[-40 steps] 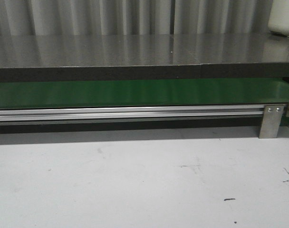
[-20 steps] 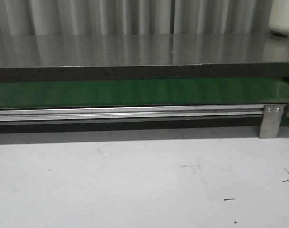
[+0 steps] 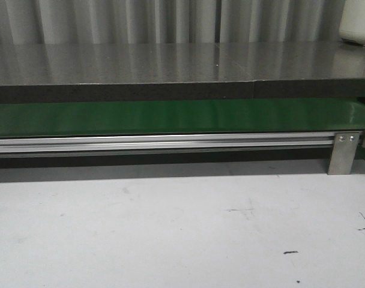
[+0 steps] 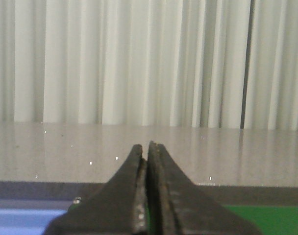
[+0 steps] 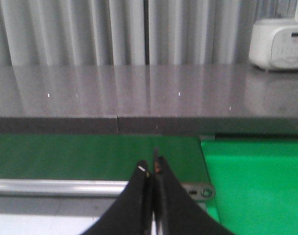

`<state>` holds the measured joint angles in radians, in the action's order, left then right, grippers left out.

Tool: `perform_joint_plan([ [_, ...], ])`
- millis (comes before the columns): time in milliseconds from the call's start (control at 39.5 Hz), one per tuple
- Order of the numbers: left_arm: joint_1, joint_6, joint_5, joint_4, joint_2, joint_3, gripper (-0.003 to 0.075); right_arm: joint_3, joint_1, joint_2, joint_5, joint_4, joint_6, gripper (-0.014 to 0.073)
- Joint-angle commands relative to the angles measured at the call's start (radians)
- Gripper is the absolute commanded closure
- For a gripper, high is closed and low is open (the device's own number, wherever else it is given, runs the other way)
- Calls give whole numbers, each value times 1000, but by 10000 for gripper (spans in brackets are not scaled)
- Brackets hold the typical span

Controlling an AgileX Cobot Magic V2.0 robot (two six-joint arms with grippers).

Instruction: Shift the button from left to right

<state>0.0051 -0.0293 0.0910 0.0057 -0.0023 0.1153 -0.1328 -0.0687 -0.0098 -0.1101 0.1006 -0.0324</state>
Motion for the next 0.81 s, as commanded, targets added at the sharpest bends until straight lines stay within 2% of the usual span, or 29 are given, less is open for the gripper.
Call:
perform_joint_plan([
  [0, 2, -7, -32, 15, 61, 151, 741, -145, -2, 51, -33, -3, -4, 660],
  [127, 2, -7, -273, 22, 238, 321, 741, -298, -2, 228, -158, -3, -4, 660],
  [228, 2, -7, -369, 73, 365, 392, 741, -374, -2, 372, -178, -3, -4, 660],
  [354, 2, -7, -372, 81, 447, 400, 741, -408, -2, 478, -178, -3, -4, 660],
  [506, 2, -7, -372, 81, 459, 400, 720, -408, -2, 495, -161, -3, -4, 651],
  [557, 2, -7, -368, 81, 459, 400, 661, -408, -2, 495, -158, -3, -4, 624],
  [658, 2, -7, -368, 81, 459, 400, 445, -408, -2, 495, -155, -3, -4, 480],
  [759, 2, -7, -368, 81, 459, 400, 171, -407, -2, 495, -155, -3, -4, 244],
  [784, 2, -7, -368, 81, 459, 400, 129, -407, -2, 495, -155, -3, -4, 193],
])
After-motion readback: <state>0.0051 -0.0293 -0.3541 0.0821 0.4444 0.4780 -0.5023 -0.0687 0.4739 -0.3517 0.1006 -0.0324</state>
